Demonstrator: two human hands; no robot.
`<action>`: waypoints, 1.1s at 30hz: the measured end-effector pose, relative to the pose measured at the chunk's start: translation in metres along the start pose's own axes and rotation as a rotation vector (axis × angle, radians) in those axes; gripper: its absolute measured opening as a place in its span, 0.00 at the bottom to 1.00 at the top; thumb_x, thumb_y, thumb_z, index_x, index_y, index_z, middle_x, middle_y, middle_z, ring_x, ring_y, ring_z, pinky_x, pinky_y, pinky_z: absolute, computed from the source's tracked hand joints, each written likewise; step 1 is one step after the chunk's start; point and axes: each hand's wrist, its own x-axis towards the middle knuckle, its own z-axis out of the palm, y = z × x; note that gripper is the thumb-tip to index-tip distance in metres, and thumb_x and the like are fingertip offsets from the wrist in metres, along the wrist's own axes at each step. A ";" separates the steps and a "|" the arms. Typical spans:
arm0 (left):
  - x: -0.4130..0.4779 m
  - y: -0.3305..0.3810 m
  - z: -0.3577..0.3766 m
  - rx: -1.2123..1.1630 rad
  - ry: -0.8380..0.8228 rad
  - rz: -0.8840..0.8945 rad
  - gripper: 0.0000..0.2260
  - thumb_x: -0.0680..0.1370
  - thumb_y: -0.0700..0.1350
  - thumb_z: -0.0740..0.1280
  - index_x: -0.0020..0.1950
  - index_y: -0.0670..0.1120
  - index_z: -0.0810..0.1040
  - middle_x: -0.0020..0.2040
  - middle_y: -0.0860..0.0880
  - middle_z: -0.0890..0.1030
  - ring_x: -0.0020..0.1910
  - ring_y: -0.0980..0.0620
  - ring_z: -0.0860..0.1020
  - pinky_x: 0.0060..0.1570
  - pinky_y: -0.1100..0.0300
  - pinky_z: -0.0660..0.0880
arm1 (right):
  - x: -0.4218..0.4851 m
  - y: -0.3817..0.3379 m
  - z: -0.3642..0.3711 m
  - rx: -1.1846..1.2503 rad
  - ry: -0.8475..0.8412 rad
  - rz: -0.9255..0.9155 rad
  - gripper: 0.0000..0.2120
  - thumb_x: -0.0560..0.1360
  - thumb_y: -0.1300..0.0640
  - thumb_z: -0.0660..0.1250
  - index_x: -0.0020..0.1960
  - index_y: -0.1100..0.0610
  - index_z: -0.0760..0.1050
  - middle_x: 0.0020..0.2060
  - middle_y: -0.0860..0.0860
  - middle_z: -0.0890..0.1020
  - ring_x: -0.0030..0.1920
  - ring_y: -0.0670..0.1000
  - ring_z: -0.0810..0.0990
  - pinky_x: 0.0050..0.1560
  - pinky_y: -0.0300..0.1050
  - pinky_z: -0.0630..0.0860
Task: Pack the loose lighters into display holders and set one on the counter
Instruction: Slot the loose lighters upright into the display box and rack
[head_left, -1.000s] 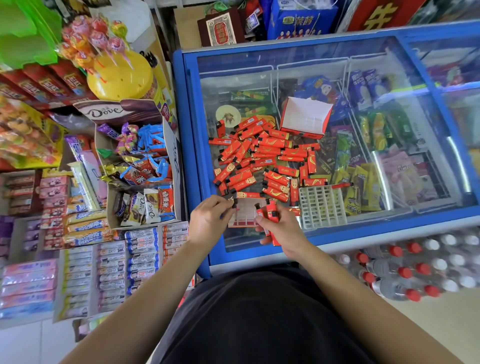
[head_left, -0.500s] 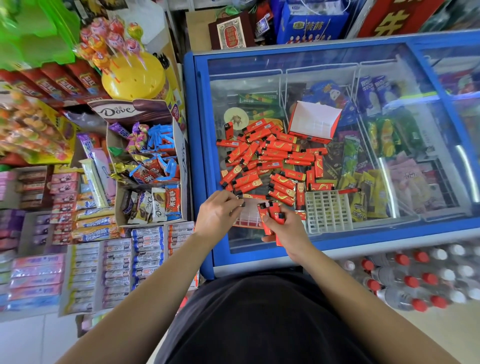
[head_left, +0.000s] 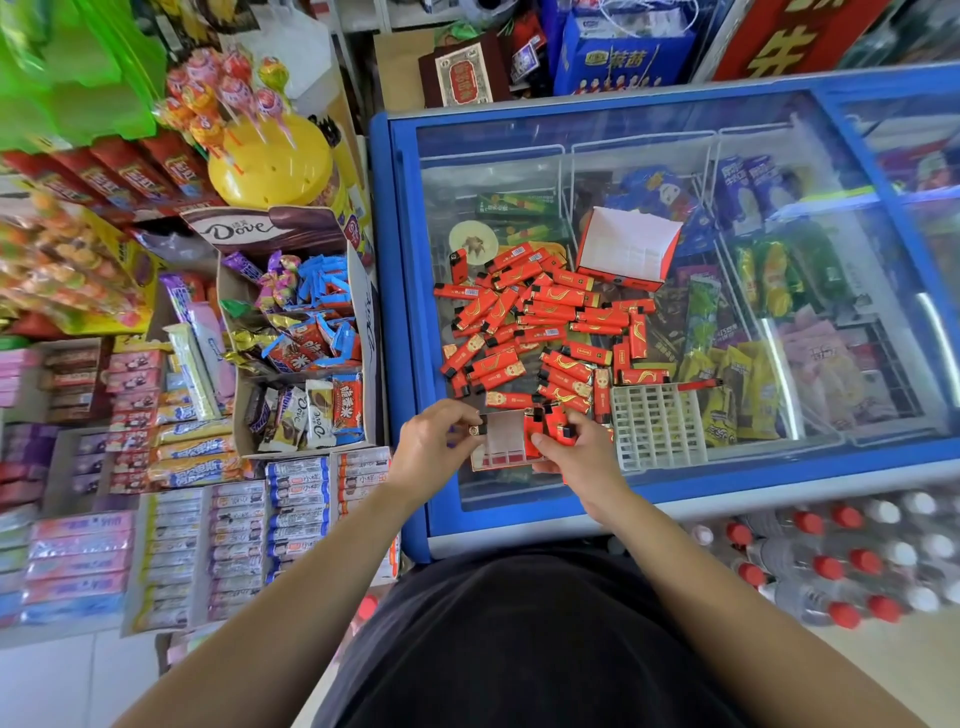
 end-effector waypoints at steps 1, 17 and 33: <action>-0.001 0.001 0.002 0.024 0.004 -0.021 0.11 0.75 0.41 0.77 0.55 0.49 0.81 0.52 0.53 0.82 0.48 0.55 0.83 0.48 0.53 0.84 | 0.000 0.000 0.001 -0.019 -0.006 -0.006 0.09 0.76 0.64 0.72 0.54 0.55 0.79 0.50 0.57 0.86 0.43 0.58 0.87 0.42 0.47 0.85; -0.017 0.027 -0.010 -0.107 0.031 -0.059 0.08 0.76 0.41 0.76 0.54 0.50 0.85 0.43 0.57 0.84 0.44 0.55 0.82 0.47 0.59 0.81 | -0.006 -0.004 0.013 -0.094 -0.196 -0.006 0.09 0.80 0.58 0.69 0.60 0.58 0.79 0.48 0.59 0.85 0.45 0.53 0.84 0.39 0.53 0.83; -0.019 0.017 0.004 0.288 0.187 0.175 0.07 0.71 0.38 0.78 0.48 0.43 0.87 0.42 0.49 0.85 0.40 0.48 0.82 0.37 0.55 0.81 | -0.008 -0.003 0.006 0.225 -0.199 0.144 0.13 0.82 0.59 0.64 0.65 0.61 0.76 0.53 0.57 0.80 0.54 0.54 0.81 0.46 0.55 0.85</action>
